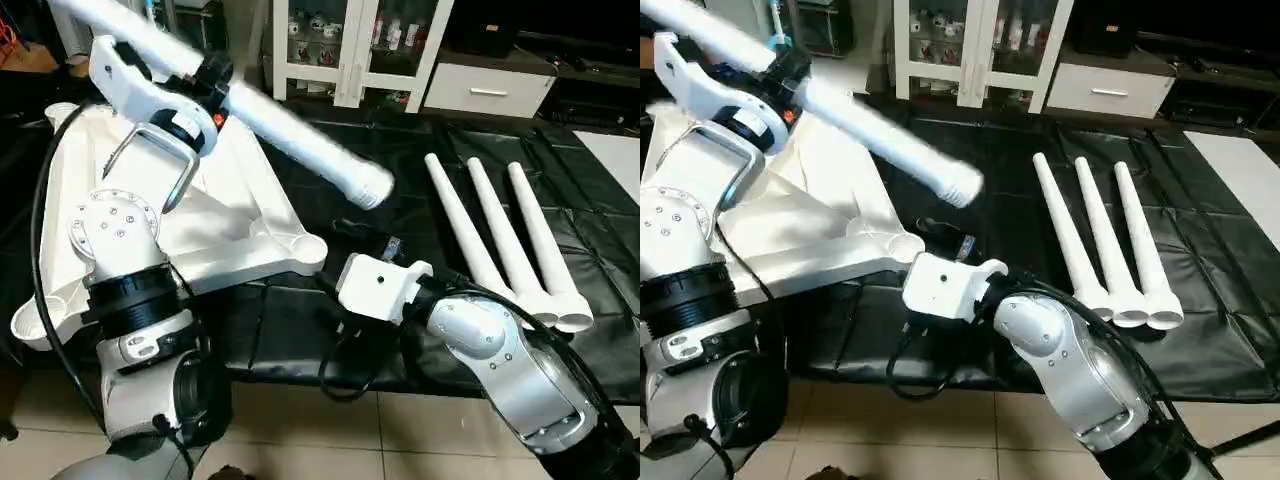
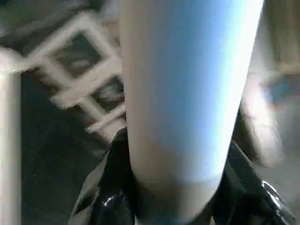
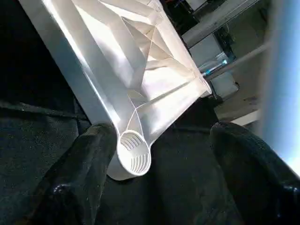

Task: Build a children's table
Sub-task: Pick table leg

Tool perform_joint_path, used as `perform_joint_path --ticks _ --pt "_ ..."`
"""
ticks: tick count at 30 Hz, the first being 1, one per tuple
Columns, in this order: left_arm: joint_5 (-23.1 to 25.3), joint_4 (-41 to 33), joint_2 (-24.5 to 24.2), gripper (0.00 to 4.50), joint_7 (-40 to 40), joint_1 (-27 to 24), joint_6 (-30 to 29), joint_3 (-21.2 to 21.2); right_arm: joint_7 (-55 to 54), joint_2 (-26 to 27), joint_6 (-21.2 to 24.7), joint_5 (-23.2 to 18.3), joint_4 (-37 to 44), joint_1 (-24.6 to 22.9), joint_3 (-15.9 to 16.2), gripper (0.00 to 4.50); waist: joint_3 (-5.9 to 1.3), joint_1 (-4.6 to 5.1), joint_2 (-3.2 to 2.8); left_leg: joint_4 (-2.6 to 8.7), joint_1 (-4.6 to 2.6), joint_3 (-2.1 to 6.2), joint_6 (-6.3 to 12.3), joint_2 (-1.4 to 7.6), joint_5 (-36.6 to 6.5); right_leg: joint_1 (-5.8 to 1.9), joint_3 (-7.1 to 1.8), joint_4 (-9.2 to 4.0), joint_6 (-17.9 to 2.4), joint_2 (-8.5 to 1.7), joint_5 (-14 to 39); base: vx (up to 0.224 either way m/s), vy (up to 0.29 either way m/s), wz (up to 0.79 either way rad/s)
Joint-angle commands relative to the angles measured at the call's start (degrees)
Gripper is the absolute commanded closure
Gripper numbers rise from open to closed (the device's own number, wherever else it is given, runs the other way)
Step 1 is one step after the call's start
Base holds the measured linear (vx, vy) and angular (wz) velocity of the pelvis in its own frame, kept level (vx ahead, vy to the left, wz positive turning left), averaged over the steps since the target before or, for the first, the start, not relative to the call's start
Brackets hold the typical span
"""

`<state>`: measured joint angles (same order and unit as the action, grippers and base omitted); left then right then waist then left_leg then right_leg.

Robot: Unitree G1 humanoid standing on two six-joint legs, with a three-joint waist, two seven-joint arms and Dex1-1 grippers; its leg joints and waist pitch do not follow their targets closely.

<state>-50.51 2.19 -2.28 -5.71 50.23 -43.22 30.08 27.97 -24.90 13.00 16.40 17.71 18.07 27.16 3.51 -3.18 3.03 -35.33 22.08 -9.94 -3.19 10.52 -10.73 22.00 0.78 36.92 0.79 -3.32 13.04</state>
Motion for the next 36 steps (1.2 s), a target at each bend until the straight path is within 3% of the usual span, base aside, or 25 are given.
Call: perform_joint_path --ticks 1,6,10,13,19,24,27,30,32,36 --pt "-2.5 -5.0 -1.2 2.82 8.6 -0.9 -0.6 -5.0 0.4 -0.1 -0.2 0.5 0.0 0.4 -1.3 0.93 -3.81 0.08 -0.64 3.93 -1.49 0.76 -1.63 2.09 -6.5 -2.22 -2.01 -3.82 -10.5 -3.31 -2.6 0.0 0.0 0.0" --pt "-4.0 -8.2 -2.0 2.82 15.4 -2.7 -1.6 -8.3 0.6 0.1 -0.2 0.8 0.0 0.6 -1.3 0.93 -3.68 0.25 -0.71 3.97 -1.52 0.55 -2.06 2.06 -7.4 -2.24 -2.06 -3.83 -11.0 -3.17 -2.8 0.0 0.0 0.0" --pt "-2.8 -9.3 -4.1 2.82 23.2 -4.6 -0.1 -11.6 0.7 0.2 0.1 0.7 0.5 0.6 -1.4 0.93 -3.54 0.62 -0.76 4.22 -1.47 0.65 -2.75 2.04 -9.8 -2.18 -2.13 -4.18 -9.7 -3.1 1.7 0.0 0.0 0.0" --pt "-2.1 -8.6 -5.9 2.82 30.3 -5.6 1.5 -13.4 0.9 0.3 0.2 0.6 0.9 0.4 -1.4 0.93 -3.6 0.94 -0.86 4.3 -1.61 0.68 -3.15 2.05 -9.9 -2.01 -2.09 -4.25 -9.4 -2.98 1.6 0.0 0.0 0.0" --pt "-2.3 -8.2 -6.8 2.82 34.3 -6.2 2.4 -14.4 1.0 0.3 0.1 0.6 1.2 0.1 -1.5 0.93 -3.72 1.35 -1.05 4.19 -1.48 0.63 -2.92 2.0 -8.6 -2.3 -2.08 -3.86 -10.7 -2.95 -2.5 0.0 0.0 0.0" --pt "-5.0 -9.4 -7.2 2.82 37.7 -7.2 1.7 -14.7 1.1 0.4 0.2 0.7 1.4 -0.1 -1.4 0.93 -3.69 1.4 -1.14 4.22 -1.6 0.57 -2.81 2.04 -9.2 -2.28 -2.07 -3.89 -11.4 -2.95 -2.1 0.0 0.0 0.0" --pt "-3.9 -9.2 -7.7 2.82 38.5 -7.6 2.2 -15.6 1.1 0.4 0.2 0.8 1.4 -0.2 -1.3 0.93 -3.63 1.39 -1.15 4.28 -1.65 0.58 -2.85 2.06 -9.8 -2.23 -2.09 -3.96 -11.3 -2.96 -0.9 0.0 0.0 0.0" --pt "-0.8 -7.5 -8.1 2.82 36.1 -7.0 3.2 -16.4 1.1 0.5 0.2 0.9 1.4 -0.2 -1.2 0.93 -3.65 1.41 -1.09 4.25 -1.64 0.59 -2.86 2.11 -9.9 -2.27 -2.12 -3.96 -11.0 -2.98 -0.7 0.0 0.0 0.0" --pt "7.8 -1.5 -8.6 2.82 26.2 -4.7 3.6 -17.6 0.6 0.8 0.1 1.1 1.5 -0.1 -1.4 0.93 -3.66 1.42 -1.17 4.21 -1.68 0.56 -2.79 2.11 -9.7 -2.17 -2.12 -4.02 -10.7 -2.87 -1.0 0.0 0.0 0.0" --pt "11.9 5.2 -7.0 2.82 12.1 -1.7 3.2 -14.0 -1.9 3.1 0.9 0.7 1.5 1.2 -3.3 0.76 -3.71 1.49 -1.0 4.2 -1.47 0.89 -3.24 2.0 -10.2 -2.5 -2.12 -4.11 -9.4 -3.08 1.2 0.0 0.0 0.0"
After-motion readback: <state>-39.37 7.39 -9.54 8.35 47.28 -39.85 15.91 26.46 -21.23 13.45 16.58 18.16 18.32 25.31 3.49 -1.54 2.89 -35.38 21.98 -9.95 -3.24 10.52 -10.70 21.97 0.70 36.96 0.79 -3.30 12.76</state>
